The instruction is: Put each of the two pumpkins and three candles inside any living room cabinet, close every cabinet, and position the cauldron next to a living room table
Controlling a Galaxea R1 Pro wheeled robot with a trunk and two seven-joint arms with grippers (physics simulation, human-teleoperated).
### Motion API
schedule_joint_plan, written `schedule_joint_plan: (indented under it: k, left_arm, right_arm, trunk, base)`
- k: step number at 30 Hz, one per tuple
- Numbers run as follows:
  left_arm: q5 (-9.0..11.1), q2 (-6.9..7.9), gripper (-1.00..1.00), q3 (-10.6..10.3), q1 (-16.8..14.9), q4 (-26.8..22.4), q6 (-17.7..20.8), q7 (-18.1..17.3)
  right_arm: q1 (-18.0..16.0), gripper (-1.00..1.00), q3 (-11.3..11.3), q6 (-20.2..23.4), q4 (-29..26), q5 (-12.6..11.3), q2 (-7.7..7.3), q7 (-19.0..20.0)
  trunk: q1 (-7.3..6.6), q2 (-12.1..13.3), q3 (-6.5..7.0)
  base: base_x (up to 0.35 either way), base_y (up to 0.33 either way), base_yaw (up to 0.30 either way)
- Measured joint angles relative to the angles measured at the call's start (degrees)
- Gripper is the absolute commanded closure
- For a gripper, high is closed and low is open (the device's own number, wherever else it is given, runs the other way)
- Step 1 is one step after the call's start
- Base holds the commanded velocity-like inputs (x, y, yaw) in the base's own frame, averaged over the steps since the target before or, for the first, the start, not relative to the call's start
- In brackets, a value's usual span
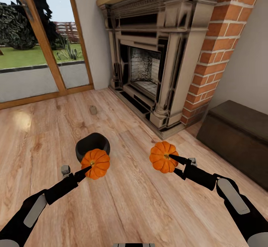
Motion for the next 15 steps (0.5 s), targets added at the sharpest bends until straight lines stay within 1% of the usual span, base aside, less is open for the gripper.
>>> schedule_joint_plan:
  k: [15]
  left_arm:
    - [0.02, 0.03, 1.0, 0.0, 0.0, -0.02, 0.01, -0.04]
  right_arm:
    - [0.0, 1.0, 0.01, -0.03, 1.38, 0.04, 0.05, 0.06]
  trunk:
    - [-0.39, 0.2, 4.3]
  base:
    - [0.0, 0.0, -0.222]
